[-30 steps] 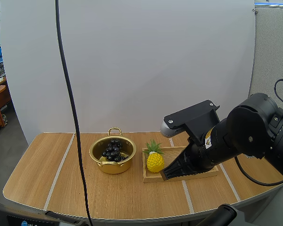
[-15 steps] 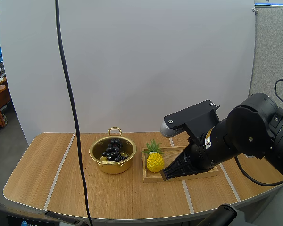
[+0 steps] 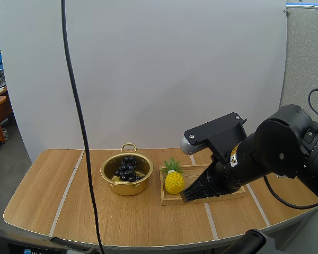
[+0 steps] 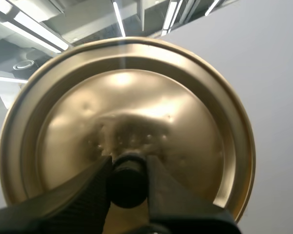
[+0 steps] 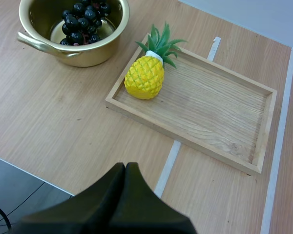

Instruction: Open the pot, put the grape inside, and close it

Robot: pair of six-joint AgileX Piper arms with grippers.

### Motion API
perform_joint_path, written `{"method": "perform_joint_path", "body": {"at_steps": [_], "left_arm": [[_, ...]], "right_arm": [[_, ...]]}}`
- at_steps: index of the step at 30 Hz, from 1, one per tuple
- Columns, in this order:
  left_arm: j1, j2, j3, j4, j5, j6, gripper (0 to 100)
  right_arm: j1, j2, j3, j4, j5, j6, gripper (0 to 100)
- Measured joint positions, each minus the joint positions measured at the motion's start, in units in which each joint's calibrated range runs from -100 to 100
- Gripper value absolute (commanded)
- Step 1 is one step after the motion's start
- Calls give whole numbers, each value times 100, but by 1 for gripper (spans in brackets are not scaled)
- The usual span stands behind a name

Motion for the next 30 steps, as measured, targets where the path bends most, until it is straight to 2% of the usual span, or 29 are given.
{"method": "perform_joint_path", "body": {"at_steps": [9, 16, 22, 30], "left_arm": [[0, -19, -11, 0, 2027, -148, 0], [0, 113, 22, 0, 2856, -227, 0], [0, 190, 973, -11, 2891, -27, 0], [0, 204, 2272, -603, 2891, 342, 0]], "right_arm": [[0, 0, 0, 0, 0, 0, 0], [0, 0, 0, 8, 0, 0, 0], [0, 0, 0, 14, 0, 0, 0], [0, 0, 0, 14, 0, 0, 0]]}}
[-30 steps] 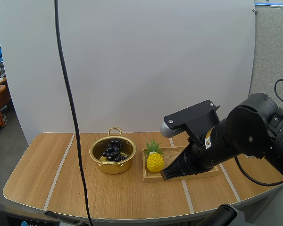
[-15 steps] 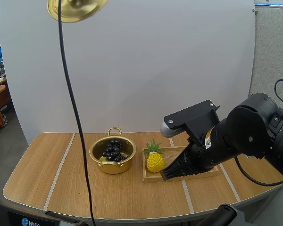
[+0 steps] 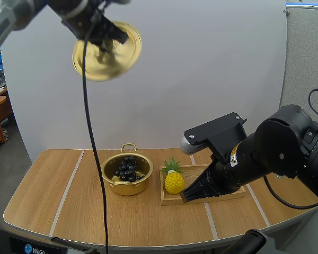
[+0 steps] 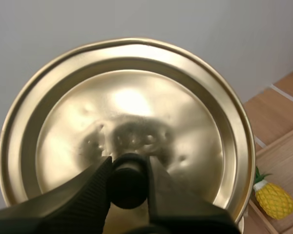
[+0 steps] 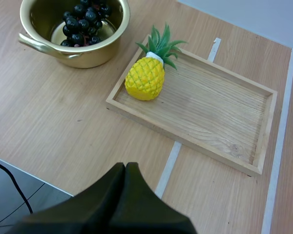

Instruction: Open the pot, put the grape inside, and close it

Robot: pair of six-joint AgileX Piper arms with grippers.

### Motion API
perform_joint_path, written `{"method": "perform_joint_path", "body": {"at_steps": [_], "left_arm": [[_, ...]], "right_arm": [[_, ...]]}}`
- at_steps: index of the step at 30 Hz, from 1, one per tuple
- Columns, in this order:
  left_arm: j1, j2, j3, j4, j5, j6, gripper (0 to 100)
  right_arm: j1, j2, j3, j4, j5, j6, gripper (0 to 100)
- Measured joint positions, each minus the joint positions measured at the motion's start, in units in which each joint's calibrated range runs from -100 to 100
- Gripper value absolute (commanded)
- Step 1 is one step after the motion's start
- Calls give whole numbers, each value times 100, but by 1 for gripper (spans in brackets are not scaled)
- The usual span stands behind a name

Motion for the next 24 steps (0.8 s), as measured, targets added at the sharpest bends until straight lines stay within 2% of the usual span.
{"method": "perform_joint_path", "body": {"at_steps": [7, 12, 16, 24], "left_arm": [[0, 21, 949, -171, -28, 73, 0], [0, 21, 1499, -184, -520, 106, 0], [0, 27, 2346, -196, -1281, 332, 0], [0, 96, 2850, -217, -1816, 716, 0]], "right_arm": [[0, 0, 0, 0, -92, 0, 0], [0, 0, 0, 0, -271, 0, 0], [-115, 0, 0, -129, -921, 385, 0], [-191, -185, 0, -140, -938, 405, 0]]}}
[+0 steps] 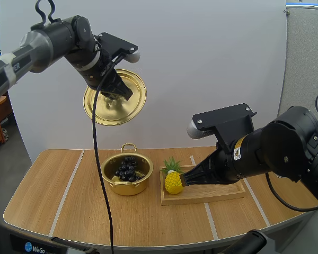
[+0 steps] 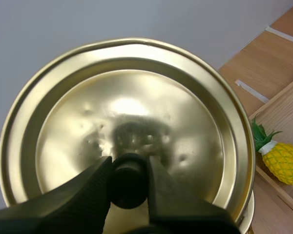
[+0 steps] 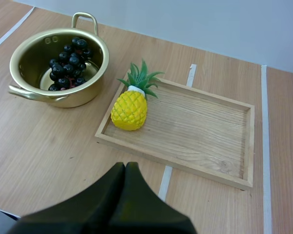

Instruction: Open the pot, put the grape inside, and close it

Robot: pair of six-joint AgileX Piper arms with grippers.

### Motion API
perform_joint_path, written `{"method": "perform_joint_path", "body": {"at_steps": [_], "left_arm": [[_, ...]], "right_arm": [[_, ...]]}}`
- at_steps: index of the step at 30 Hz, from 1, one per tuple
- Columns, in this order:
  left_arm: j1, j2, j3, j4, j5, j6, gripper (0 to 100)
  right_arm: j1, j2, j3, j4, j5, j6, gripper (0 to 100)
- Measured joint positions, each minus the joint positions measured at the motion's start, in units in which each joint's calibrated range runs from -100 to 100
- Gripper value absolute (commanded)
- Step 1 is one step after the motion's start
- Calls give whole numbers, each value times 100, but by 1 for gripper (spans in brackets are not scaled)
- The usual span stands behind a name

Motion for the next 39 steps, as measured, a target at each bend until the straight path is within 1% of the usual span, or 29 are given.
{"method": "perform_joint_path", "body": {"at_steps": [3, 7, 11, 21, 27, 34, 39], "left_arm": [[0, 311, -1, -248, 112, 333, 0], [0, 775, -1, -460, 491, 513, 0], [0, 1223, 12, -494, 911, 584, 0], [0, 2016, 36, -496, 1101, 584, 0], [0, 2423, 65, -517, 1550, 686, 0], [0, 2437, 412, -577, 1199, 767, 0], [0, 2459, 603, -577, 703, 798, 0]], "right_arm": [[-43, -67, 0, 0, 0, 11, 0], [-43, -83, 0, 0, 0, 11, 0], [-67, -83, 0, 0, 17, 21, 0], [-71, -83, 0, 32, 37, 30, 0], [-71, -83, 0, 38, 91, 30, 0], [-71, -83, 0, 86, 91, 30, 0], [-71, -83, 0, 110, 98, 30, 0]]}}
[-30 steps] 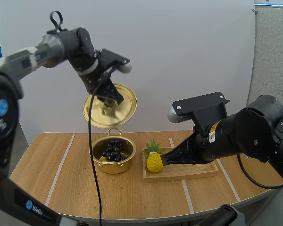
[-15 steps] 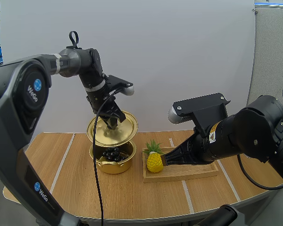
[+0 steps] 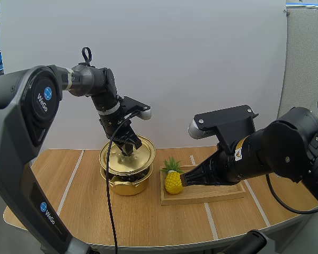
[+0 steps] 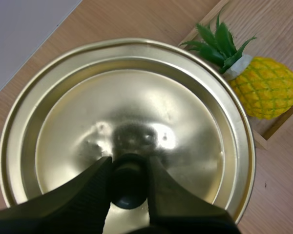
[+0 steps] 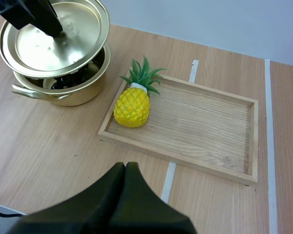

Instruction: Open the pot, put the grape inside, and close it

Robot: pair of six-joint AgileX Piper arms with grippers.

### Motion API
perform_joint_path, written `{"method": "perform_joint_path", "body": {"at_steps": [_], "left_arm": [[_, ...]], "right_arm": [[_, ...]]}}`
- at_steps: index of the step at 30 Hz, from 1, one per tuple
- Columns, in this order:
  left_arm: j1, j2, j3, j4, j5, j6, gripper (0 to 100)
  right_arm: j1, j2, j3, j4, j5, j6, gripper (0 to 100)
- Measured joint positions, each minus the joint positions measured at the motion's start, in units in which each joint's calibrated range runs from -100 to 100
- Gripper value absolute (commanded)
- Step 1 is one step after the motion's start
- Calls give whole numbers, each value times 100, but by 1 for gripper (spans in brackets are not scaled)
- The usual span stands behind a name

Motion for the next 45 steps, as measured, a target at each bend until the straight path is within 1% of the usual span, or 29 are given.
{"method": "perform_joint_path", "body": {"at_steps": [10, 19, 23, 32, 45], "left_arm": [[0, 40, 10, 87, -214, 10, 0], [0, 445, 10, 146, -166, 10, 0], [0, 566, 10, 146, -410, 10, 0], [0, 804, 10, 278, -502, 10, 0], [0, 843, 10, 323, -554, 10, 0]], "right_arm": [[0, 0, 0, 4, 23, 0, 0], [0, 0, 0, 4, 43, 0, 0], [0, 0, 0, 4, 43, 0, 0], [0, 0, 0, 13, 43, 0, 0], [0, 0, 0, 13, 43, 0, 0]]}}
